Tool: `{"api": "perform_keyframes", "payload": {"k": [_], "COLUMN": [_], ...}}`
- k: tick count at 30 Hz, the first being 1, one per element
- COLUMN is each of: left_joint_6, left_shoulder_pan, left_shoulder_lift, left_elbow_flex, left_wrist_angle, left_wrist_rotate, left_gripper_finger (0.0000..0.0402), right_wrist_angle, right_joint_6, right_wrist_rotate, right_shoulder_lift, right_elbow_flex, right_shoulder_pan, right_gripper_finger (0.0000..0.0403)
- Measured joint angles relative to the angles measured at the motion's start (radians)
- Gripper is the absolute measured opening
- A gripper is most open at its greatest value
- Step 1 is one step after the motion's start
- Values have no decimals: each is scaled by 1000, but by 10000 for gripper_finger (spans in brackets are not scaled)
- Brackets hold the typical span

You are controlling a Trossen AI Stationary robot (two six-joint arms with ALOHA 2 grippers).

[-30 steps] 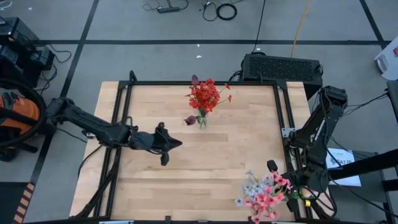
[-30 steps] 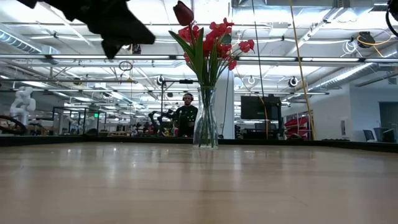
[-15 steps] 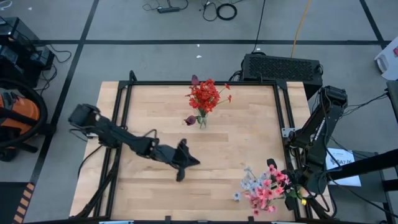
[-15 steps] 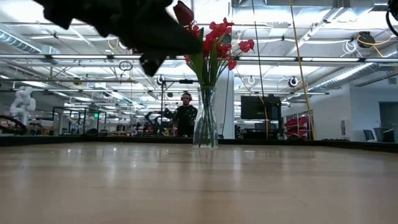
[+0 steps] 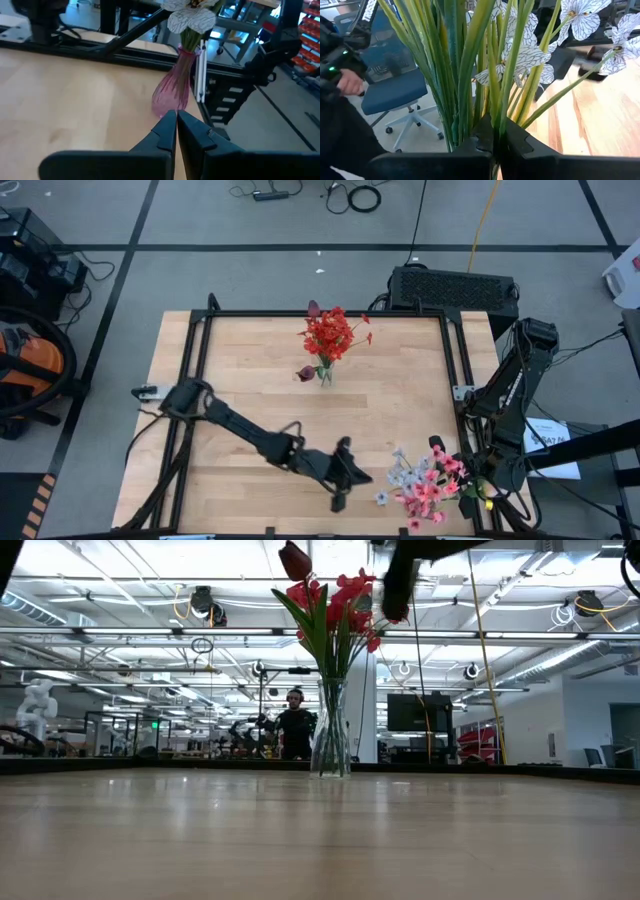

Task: Sort flowers into vase by color
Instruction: Put the white flower in the purple vase

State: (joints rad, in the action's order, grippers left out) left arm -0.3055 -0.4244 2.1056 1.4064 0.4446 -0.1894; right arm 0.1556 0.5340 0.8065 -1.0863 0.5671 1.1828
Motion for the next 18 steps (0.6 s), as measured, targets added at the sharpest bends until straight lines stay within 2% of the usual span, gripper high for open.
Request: {"api": "perform_keyframes", "payload": {"k": [3, 6, 12, 15, 18], "left_joint_6": [-5, -101, -145, -51, 133], "left_shoulder_pan": [8, 23, 26, 18, 0], "left_shoulder_lift": [77, 137, 254, 320, 409], "left_elbow_flex": [97, 177, 301, 375, 480], "left_wrist_angle": [-6, -7, 24, 72, 109], "left_wrist_rotate": [11, 69, 77, 75, 53], "left_gripper_finger": [24, 40, 116, 160, 189], "right_wrist_angle": [1, 2, 1, 1, 1], "right_joint_6": [-3, -3, -4, -4, -11], "right_wrist_rotate": [-1, -1, -1, 2, 3], "right_shoulder_lift": [0, 0, 0, 0, 0], "right_elbow_flex": [0, 0, 0, 0, 0], "right_shoulder_pan": [0, 0, 0, 0, 0], "right_gripper_finger": [0, 0, 0, 0, 0]}}
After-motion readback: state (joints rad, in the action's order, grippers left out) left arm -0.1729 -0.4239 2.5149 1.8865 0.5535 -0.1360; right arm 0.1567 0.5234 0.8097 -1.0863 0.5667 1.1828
